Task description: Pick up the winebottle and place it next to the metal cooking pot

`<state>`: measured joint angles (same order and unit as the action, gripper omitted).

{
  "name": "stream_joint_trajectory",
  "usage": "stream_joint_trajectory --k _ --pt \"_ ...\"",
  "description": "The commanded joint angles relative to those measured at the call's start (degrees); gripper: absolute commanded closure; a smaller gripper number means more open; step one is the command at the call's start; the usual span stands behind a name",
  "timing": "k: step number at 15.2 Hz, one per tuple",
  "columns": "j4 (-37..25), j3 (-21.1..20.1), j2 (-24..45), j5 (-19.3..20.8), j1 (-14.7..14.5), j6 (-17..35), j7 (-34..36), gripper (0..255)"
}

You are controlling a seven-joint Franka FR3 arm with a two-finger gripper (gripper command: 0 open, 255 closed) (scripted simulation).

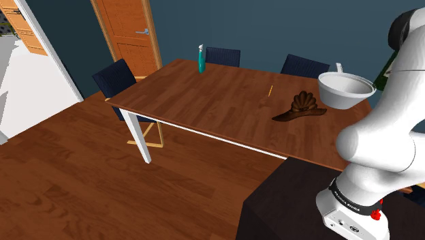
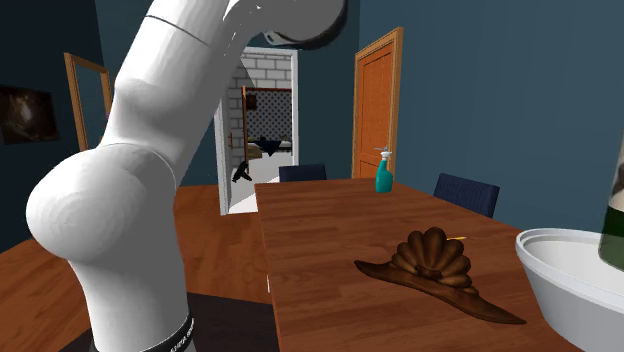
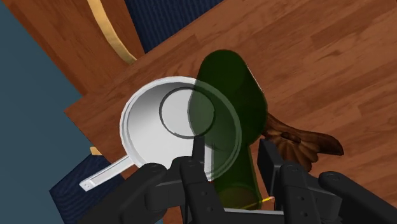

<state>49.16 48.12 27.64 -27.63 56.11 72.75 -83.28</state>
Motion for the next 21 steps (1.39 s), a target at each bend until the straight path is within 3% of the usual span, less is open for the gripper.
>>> stream_joint_trajectory --k 1,2,3,7,13,21 --pt "-19.9 -4.1 10.4 -7.9 14.4 -8.1 0.7 255" --pt "-11.6 -2.9 7.0 -5.0 9.8 -4.3 -0.9 255" --pt "-7.2 -1.8 5.3 -3.8 7.2 -2.0 -1.6 255" --pt "4.1 0.1 1.3 -0.6 1.0 4.3 -3.0 255" --pt "14.9 1.4 -2.1 2.3 -4.3 11.4 -3.9 255" --pt "25.2 2.0 -4.7 4.2 -8.5 19.2 -4.6 255"
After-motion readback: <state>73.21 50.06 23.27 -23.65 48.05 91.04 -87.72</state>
